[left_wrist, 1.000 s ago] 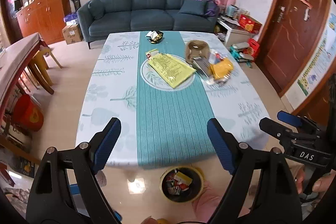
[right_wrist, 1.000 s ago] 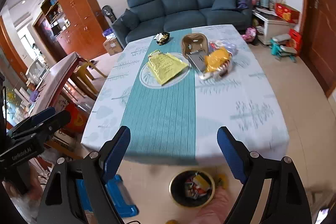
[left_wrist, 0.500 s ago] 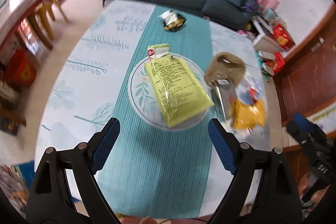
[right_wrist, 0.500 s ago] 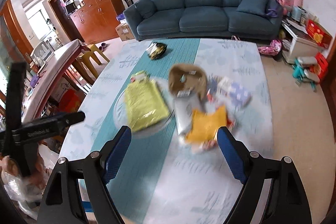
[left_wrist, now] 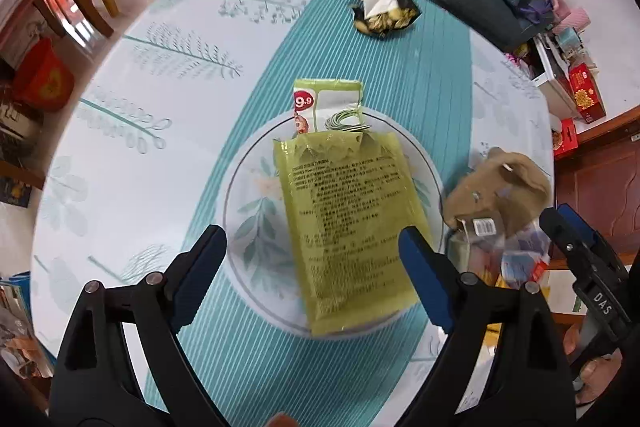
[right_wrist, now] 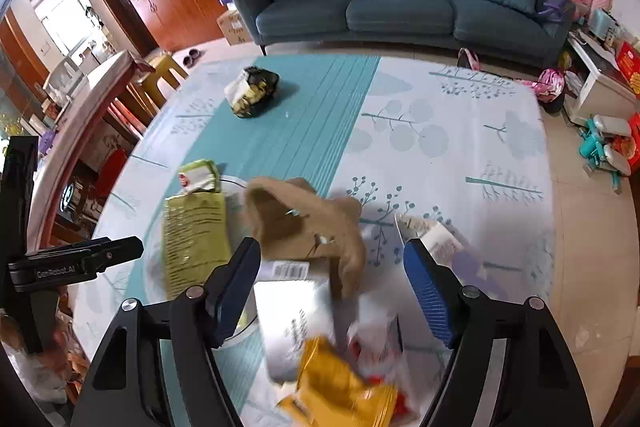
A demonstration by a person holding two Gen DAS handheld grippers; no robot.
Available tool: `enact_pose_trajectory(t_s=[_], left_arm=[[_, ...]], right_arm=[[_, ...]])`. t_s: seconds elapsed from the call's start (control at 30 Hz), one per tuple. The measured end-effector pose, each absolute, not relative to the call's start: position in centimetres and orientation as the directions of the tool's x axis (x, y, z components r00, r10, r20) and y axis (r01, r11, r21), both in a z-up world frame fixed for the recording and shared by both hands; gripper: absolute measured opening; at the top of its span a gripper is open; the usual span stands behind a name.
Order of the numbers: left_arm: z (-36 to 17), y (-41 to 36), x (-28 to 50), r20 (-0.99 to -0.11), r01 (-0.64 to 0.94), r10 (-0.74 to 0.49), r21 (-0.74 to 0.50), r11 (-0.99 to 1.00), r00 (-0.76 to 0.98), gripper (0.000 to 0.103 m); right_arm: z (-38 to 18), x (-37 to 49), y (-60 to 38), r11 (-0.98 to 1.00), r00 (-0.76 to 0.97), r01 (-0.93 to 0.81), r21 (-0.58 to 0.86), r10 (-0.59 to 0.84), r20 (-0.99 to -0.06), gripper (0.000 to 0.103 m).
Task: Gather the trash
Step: 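Grasp the yellow-green snack bag with the left gripper while the right gripper grasps the tan paper bag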
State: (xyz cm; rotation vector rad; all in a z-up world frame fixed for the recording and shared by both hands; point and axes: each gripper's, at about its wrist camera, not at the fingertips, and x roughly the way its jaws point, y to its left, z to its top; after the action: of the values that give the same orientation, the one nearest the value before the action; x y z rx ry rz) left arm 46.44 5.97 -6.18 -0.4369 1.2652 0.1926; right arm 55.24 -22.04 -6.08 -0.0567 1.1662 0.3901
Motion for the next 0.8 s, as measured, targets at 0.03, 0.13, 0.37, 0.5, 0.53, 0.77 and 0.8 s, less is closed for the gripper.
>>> enact_pose_trajectory(t_s=[0.03, 0.13, 0.37, 0.5, 0.53, 0.77, 0.8], left_arm=[[-6.8, 6.0, 46.8, -0.952, -0.381, -0.103, -0.212, 0.9, 0.287, 0.089], [-8.5, 6.3, 48.0, -0.96, -0.398, -0.109, -0.208, 0.893, 0.257, 0.092], [-11.3, 6.5, 50.5, -0.966, -0.438, -0.118, -0.21, 0.874, 0.229, 0.092], [-12.3, 6.2, 51.8, -0.969, -0.447, -0.12, -0.207, 0.87, 0.216, 0.092], [-12.3, 6.1, 52.0, -0.969, -0.452, -0.121, -0.208, 0.867, 0.215, 0.092], [-12.7, 6.0, 52.5, -0.973, -0.497, -0.12, -0.206, 0.843, 0.199, 0.087], [-12.5, 5.9, 52.5, -0.972, -0.493, -0.117, -0.205, 0.845, 0.205, 0.08]], right_arm=[[-6.8, 55.8, -21.9, 0.93, 0.327, -0.332, 0.156, 0.268, -0.906, 0.07], [-8.3, 56.6, -21.5, 0.926, 0.308, -0.342, 0.158, 0.27, -0.912, 0.06], [-10.2, 56.9, -20.6, 0.914, 0.272, -0.375, 0.157, 0.27, -0.924, 0.029], [-10.7, 56.7, -20.4, 0.907, 0.256, -0.391, 0.156, 0.27, -0.928, 0.018], [-10.7, 56.6, -20.5, 0.906, 0.249, -0.39, 0.164, 0.275, -0.929, 0.015], [-10.8, 56.5, -20.9, 0.899, 0.235, -0.39, 0.201, 0.308, -0.922, 0.013], [-10.8, 56.5, -20.9, 0.897, 0.235, -0.391, 0.206, 0.314, -0.92, 0.013]])
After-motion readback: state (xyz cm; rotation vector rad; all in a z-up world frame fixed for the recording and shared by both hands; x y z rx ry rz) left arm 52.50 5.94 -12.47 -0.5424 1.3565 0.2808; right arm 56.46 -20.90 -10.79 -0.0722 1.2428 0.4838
